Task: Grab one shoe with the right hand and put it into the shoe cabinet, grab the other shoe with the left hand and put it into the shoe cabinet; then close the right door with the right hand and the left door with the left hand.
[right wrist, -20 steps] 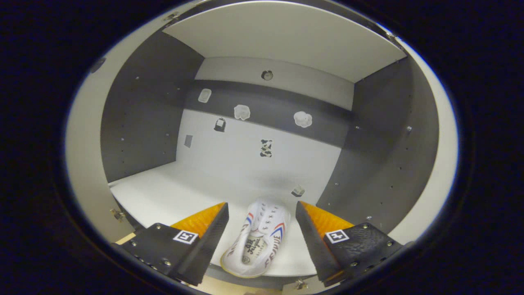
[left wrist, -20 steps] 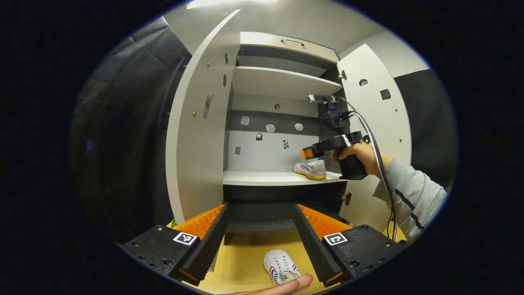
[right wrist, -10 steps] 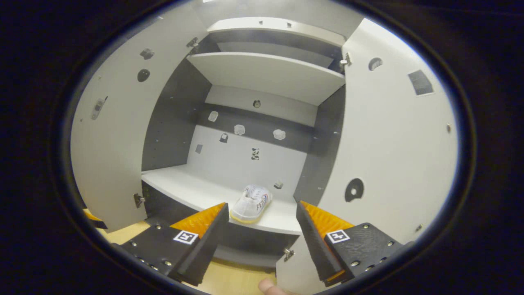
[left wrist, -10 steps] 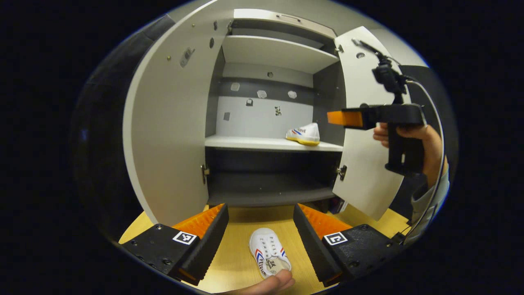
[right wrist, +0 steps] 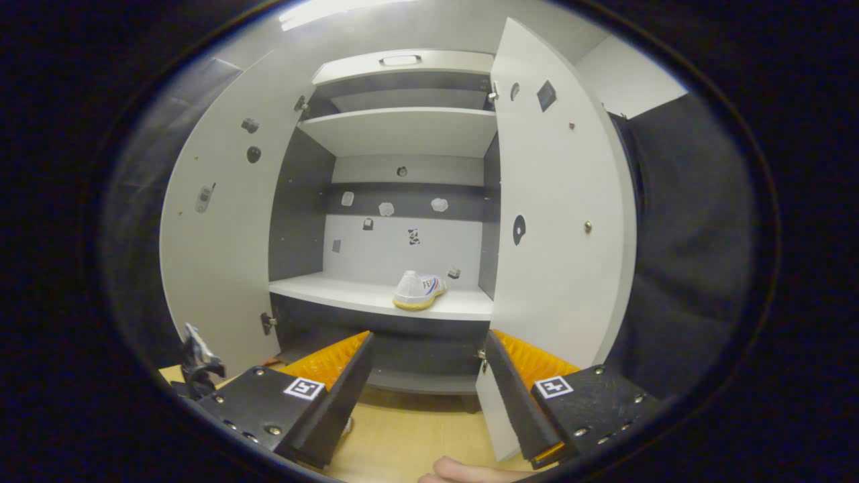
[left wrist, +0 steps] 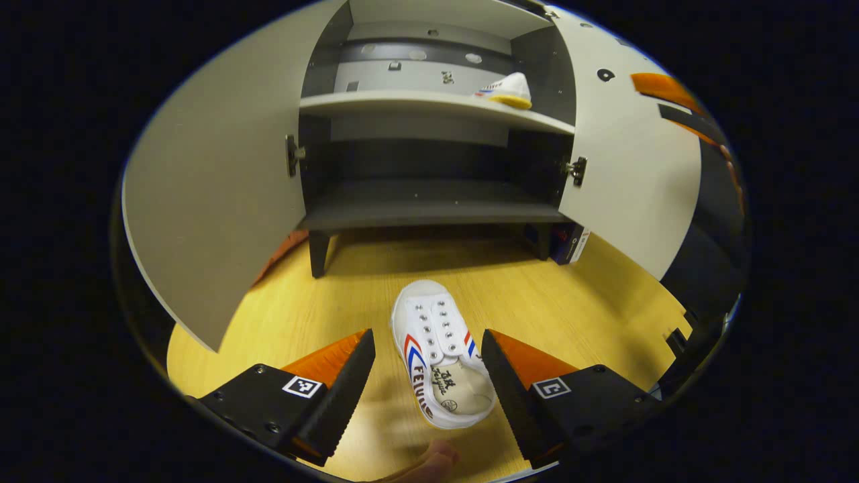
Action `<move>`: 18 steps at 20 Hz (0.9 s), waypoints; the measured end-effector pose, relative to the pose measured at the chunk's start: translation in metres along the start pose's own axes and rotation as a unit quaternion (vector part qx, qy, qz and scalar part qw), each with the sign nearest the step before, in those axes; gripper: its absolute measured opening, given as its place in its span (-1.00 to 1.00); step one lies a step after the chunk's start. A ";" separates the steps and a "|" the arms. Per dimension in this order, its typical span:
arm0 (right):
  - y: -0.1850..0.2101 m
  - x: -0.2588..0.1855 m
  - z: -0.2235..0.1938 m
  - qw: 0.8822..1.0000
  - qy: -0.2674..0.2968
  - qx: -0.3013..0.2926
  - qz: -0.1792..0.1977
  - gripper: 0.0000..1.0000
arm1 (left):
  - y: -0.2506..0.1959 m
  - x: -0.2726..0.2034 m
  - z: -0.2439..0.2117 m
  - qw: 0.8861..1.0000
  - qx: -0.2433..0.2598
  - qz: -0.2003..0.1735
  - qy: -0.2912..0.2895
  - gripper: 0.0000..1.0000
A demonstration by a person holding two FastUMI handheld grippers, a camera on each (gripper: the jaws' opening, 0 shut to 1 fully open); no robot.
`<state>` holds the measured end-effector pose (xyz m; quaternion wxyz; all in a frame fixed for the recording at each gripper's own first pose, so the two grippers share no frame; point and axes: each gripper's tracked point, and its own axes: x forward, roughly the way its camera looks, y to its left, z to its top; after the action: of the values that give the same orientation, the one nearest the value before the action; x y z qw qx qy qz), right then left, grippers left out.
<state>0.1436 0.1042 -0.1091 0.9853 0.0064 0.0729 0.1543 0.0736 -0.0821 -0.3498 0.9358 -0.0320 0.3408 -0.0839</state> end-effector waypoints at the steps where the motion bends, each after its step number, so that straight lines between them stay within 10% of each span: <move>1: 0.007 -0.007 -0.001 1.000 -0.006 0.015 0.014 0.96 | 0.002 0.008 -0.008 1.000 -0.003 -0.001 0.011 0.96; 9: 0.000 -0.031 -0.042 1.000 0.013 0.025 -0.002 0.96 | 0.011 0.049 -0.050 0.998 -0.017 -0.006 0.062 0.49; 13: -0.001 -0.032 -0.058 0.999 0.029 0.032 -0.002 0.96 | 0.020 0.050 -0.044 0.998 -0.007 0.011 0.054 -0.31; 14: -0.001 -0.033 -0.062 0.999 0.031 0.034 -0.002 0.97 | 0.023 0.051 -0.043 0.998 -0.007 0.015 0.055 -0.83; 18: -0.005 -0.034 -0.079 0.998 0.048 0.038 -0.010 0.97 | 0.019 0.036 -0.031 0.999 0.008 0.013 0.037 -0.99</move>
<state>0.1019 0.0882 -0.1822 0.9813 0.0352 0.1259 0.1415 0.0832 -0.0696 -0.3982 0.9239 -0.0173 0.3747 -0.0758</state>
